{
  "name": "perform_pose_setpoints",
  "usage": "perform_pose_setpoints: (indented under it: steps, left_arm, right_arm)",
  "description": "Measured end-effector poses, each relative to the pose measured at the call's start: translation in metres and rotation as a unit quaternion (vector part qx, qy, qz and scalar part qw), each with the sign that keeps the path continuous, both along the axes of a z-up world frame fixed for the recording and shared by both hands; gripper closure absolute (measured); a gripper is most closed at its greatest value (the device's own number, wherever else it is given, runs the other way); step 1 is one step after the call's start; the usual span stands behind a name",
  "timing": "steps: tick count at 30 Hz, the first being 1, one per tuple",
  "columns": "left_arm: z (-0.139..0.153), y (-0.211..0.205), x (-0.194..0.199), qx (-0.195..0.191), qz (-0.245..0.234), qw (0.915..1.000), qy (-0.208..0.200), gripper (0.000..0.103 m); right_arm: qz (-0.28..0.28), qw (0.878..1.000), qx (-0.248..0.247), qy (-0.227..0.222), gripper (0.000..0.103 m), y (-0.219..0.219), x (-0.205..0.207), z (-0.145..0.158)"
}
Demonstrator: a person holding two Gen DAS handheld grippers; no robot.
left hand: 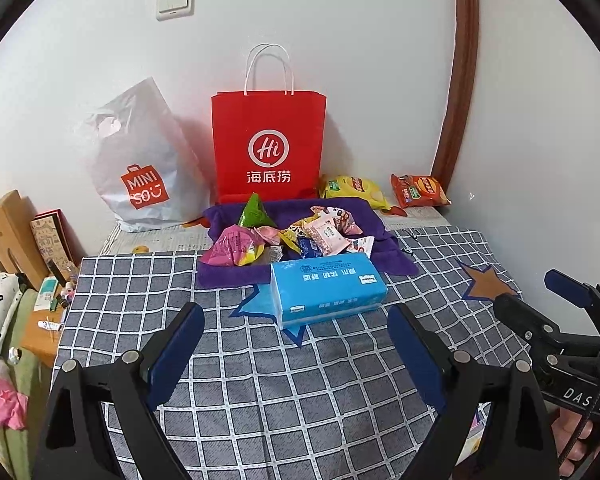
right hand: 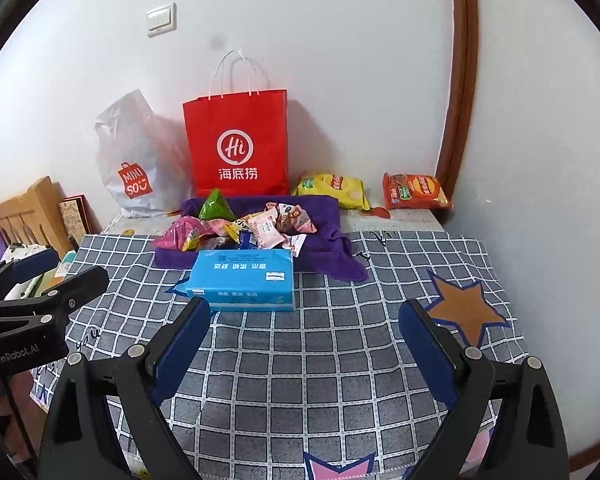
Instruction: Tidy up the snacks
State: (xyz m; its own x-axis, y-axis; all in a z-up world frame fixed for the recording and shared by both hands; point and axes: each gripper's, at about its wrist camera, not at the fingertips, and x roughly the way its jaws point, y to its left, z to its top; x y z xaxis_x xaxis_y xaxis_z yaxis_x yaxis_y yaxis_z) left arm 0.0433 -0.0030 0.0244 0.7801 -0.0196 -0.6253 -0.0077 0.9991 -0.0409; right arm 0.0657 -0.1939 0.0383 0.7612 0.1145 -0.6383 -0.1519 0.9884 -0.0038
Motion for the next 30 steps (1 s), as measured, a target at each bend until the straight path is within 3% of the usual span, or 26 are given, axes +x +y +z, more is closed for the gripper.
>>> perform_pose_setpoints:
  steps: [30]
  left_arm:
    - [0.0024,-0.0003,-0.002,-0.002,0.001,1.0,0.001,0.01]
  right_arm:
    - [0.002,1.0,0.002,-0.001,0.009,-0.0015,-0.0031,0.0008]
